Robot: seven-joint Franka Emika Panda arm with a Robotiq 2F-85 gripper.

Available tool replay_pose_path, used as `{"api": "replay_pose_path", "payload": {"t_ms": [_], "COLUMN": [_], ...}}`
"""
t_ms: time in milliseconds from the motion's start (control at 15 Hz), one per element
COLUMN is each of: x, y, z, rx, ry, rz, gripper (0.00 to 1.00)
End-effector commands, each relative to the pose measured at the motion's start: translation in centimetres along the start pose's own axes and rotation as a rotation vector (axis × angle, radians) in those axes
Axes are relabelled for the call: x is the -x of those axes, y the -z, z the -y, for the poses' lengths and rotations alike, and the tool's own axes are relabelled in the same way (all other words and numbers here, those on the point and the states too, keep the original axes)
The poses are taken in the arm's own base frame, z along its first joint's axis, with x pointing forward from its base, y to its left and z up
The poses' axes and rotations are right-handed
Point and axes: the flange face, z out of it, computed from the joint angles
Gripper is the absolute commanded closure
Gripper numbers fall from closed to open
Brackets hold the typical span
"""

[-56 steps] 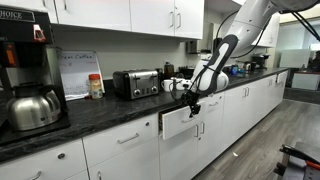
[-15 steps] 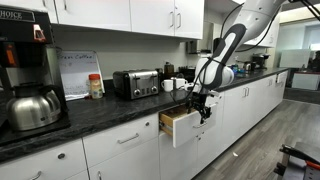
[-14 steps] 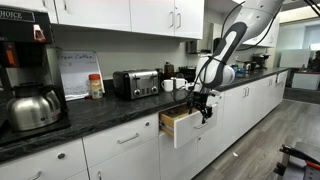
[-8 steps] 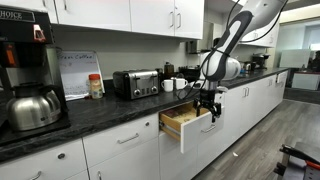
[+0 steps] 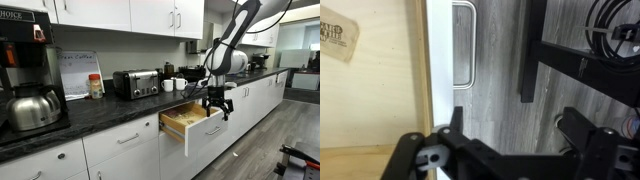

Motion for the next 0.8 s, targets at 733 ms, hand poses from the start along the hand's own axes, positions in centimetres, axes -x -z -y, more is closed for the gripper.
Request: {"api": "replay_pose_path", "payload": {"t_ms": [733], "x": [-4.5], "y": [16.1], "z": [-4.2], "rx": [0.278], "ry": [-0.477], "rz": [0.065], "gripper": [0.00]}}
